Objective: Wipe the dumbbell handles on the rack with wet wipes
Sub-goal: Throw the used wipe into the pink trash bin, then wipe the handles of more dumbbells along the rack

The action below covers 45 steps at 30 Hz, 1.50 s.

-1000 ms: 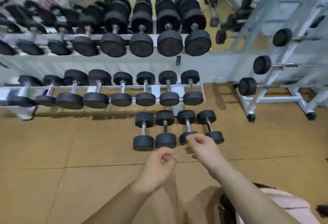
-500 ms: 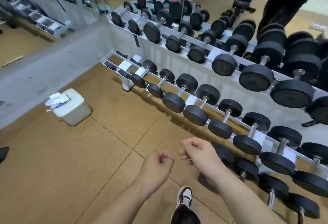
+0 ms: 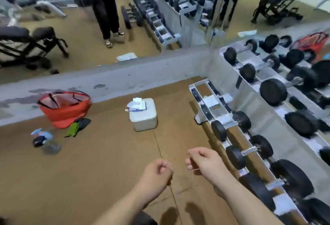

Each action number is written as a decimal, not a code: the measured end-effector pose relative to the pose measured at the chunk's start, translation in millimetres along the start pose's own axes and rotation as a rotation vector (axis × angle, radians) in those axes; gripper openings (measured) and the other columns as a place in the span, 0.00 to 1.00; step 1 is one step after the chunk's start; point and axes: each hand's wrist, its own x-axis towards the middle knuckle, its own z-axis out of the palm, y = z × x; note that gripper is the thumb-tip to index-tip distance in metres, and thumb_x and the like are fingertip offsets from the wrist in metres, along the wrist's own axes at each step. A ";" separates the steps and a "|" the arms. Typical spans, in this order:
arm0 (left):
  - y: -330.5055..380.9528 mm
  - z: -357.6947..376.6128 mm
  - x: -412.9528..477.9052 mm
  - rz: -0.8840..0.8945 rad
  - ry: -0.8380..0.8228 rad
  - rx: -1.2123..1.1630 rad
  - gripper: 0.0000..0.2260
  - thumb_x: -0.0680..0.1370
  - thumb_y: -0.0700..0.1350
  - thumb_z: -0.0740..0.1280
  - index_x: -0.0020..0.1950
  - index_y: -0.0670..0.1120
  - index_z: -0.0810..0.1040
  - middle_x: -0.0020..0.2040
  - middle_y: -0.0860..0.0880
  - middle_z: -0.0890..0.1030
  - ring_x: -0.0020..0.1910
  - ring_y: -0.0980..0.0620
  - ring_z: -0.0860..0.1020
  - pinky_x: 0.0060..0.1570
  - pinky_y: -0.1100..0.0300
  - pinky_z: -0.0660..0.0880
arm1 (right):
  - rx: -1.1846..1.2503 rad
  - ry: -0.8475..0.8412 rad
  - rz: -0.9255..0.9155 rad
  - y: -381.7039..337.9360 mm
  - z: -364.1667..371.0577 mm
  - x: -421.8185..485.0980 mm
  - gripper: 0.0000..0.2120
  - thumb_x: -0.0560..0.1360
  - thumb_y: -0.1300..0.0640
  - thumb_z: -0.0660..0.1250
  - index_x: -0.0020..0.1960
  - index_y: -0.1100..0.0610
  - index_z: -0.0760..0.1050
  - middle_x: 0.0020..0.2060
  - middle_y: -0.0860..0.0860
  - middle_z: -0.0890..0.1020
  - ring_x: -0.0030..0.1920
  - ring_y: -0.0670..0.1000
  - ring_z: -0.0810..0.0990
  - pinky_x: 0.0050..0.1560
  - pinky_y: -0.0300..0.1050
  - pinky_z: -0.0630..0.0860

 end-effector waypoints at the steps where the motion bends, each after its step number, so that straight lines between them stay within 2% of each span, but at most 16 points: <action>1: 0.6 -24.8 23.9 -0.018 0.042 -0.011 0.09 0.81 0.41 0.66 0.42 0.46 0.79 0.33 0.50 0.79 0.33 0.53 0.77 0.36 0.60 0.74 | -0.009 -0.040 0.008 -20.8 14.8 30.0 0.11 0.83 0.54 0.64 0.50 0.57 0.83 0.42 0.56 0.87 0.40 0.50 0.83 0.48 0.49 0.78; 4: 5.5 -89.2 93.1 -0.082 0.150 -0.060 0.12 0.81 0.37 0.64 0.38 0.45 0.78 0.31 0.48 0.77 0.31 0.51 0.75 0.34 0.62 0.70 | -0.009 -0.105 0.048 -72.7 58.2 113.1 0.10 0.83 0.54 0.65 0.52 0.56 0.84 0.40 0.54 0.88 0.38 0.49 0.83 0.44 0.47 0.77; 8: 30.9 -159.2 198.0 -0.099 0.179 -0.024 0.11 0.79 0.35 0.61 0.39 0.45 0.77 0.32 0.47 0.77 0.31 0.52 0.74 0.32 0.64 0.69 | 0.001 -0.113 0.054 -138.2 111.1 215.2 0.10 0.83 0.55 0.64 0.54 0.56 0.83 0.41 0.55 0.88 0.38 0.49 0.82 0.43 0.47 0.76; 12: 62.1 -217.8 306.9 -0.047 0.193 0.018 0.06 0.73 0.43 0.61 0.39 0.44 0.76 0.33 0.52 0.77 0.34 0.53 0.76 0.37 0.60 0.71 | 0.006 -0.133 0.095 -192.2 152.7 317.1 0.10 0.84 0.58 0.63 0.55 0.62 0.80 0.38 0.56 0.84 0.36 0.50 0.78 0.35 0.40 0.74; 16: 67.6 -250.5 403.7 -0.028 0.224 0.147 0.06 0.78 0.45 0.65 0.43 0.52 0.80 0.39 0.56 0.83 0.42 0.56 0.81 0.46 0.57 0.78 | -0.067 -0.138 0.088 -215.6 175.2 412.8 0.11 0.84 0.54 0.63 0.50 0.56 0.83 0.40 0.54 0.88 0.39 0.51 0.86 0.43 0.45 0.81; 19: 53.5 -260.0 478.2 -0.052 0.284 0.174 0.06 0.78 0.44 0.68 0.45 0.55 0.81 0.41 0.60 0.83 0.43 0.62 0.80 0.46 0.64 0.76 | -0.089 -0.124 0.114 -201.8 199.5 493.9 0.11 0.82 0.55 0.64 0.46 0.55 0.82 0.37 0.54 0.87 0.39 0.54 0.85 0.43 0.51 0.79; 21: 29.1 -259.1 529.9 -0.077 0.334 0.170 0.08 0.77 0.43 0.68 0.42 0.56 0.80 0.39 0.60 0.83 0.41 0.59 0.80 0.43 0.64 0.75 | -0.102 -0.161 0.122 -177.4 220.6 546.7 0.11 0.80 0.56 0.63 0.43 0.59 0.80 0.38 0.58 0.85 0.35 0.54 0.80 0.40 0.51 0.76; 23: 5.2 -258.3 579.6 -0.096 0.382 0.149 0.08 0.77 0.41 0.68 0.42 0.53 0.81 0.37 0.55 0.82 0.38 0.56 0.79 0.39 0.67 0.73 | -0.102 -0.185 0.161 -150.2 240.2 599.6 0.10 0.80 0.56 0.64 0.45 0.60 0.80 0.41 0.59 0.85 0.36 0.53 0.80 0.42 0.55 0.80; 27: -58.4 -263.1 674.9 -0.121 0.476 0.160 0.05 0.78 0.37 0.67 0.48 0.44 0.82 0.42 0.51 0.84 0.43 0.53 0.80 0.39 0.71 0.71 | -0.147 -0.176 0.159 -97.9 269.9 699.8 0.10 0.82 0.54 0.62 0.50 0.57 0.80 0.43 0.56 0.86 0.42 0.52 0.83 0.44 0.48 0.78; 30: -116.6 -278.0 750.1 -0.113 0.588 0.157 0.09 0.79 0.37 0.69 0.59 0.43 0.81 0.54 0.49 0.82 0.51 0.50 0.80 0.52 0.66 0.74 | -0.269 -0.241 0.096 -62.4 290.7 768.3 0.08 0.84 0.50 0.61 0.50 0.47 0.78 0.47 0.47 0.84 0.49 0.49 0.83 0.46 0.45 0.78; 32: -152.3 -296.8 798.0 -0.143 0.649 0.251 0.16 0.80 0.42 0.68 0.68 0.44 0.77 0.65 0.47 0.78 0.61 0.47 0.77 0.62 0.59 0.71 | -0.343 -0.281 0.040 -36.5 308.9 811.8 0.08 0.83 0.48 0.61 0.53 0.46 0.79 0.49 0.45 0.83 0.50 0.47 0.82 0.44 0.42 0.76; 34: -182.0 -312.0 833.8 -0.085 0.680 0.331 0.19 0.80 0.46 0.68 0.71 0.47 0.75 0.68 0.48 0.76 0.66 0.45 0.74 0.67 0.52 0.71 | -0.419 -0.291 -0.032 -18.9 327.8 846.5 0.09 0.83 0.47 0.61 0.59 0.45 0.79 0.53 0.42 0.82 0.51 0.42 0.80 0.45 0.38 0.73; 38: -236.7 -320.7 879.1 0.006 0.668 0.336 0.20 0.77 0.48 0.71 0.70 0.50 0.77 0.63 0.50 0.79 0.62 0.46 0.75 0.64 0.48 0.73 | -0.494 -0.341 -0.163 -6.1 365.2 893.6 0.17 0.84 0.47 0.62 0.71 0.45 0.74 0.65 0.40 0.77 0.59 0.41 0.77 0.52 0.34 0.71; 41: -258.3 -325.4 893.0 0.035 0.666 0.351 0.07 0.75 0.46 0.71 0.49 0.54 0.76 0.47 0.52 0.77 0.49 0.47 0.76 0.46 0.58 0.71 | -0.471 -0.378 -0.214 -6.0 385.9 912.3 0.17 0.83 0.50 0.63 0.71 0.46 0.75 0.62 0.40 0.78 0.56 0.40 0.78 0.49 0.33 0.73; 43: -259.3 -331.8 894.5 0.006 0.618 0.319 0.07 0.75 0.47 0.71 0.50 0.56 0.76 0.43 0.53 0.78 0.43 0.53 0.77 0.38 0.63 0.68 | -0.483 -0.387 -0.204 -1.0 391.1 918.3 0.17 0.82 0.51 0.63 0.71 0.46 0.73 0.59 0.40 0.77 0.54 0.44 0.80 0.51 0.38 0.76; 45: -256.2 -337.4 895.9 -0.002 0.627 0.306 0.06 0.75 0.49 0.71 0.52 0.57 0.80 0.41 0.55 0.79 0.41 0.56 0.77 0.41 0.59 0.71 | -0.483 -0.396 -0.162 3.3 392.6 921.2 0.20 0.82 0.51 0.64 0.73 0.45 0.71 0.59 0.40 0.76 0.55 0.46 0.80 0.51 0.40 0.76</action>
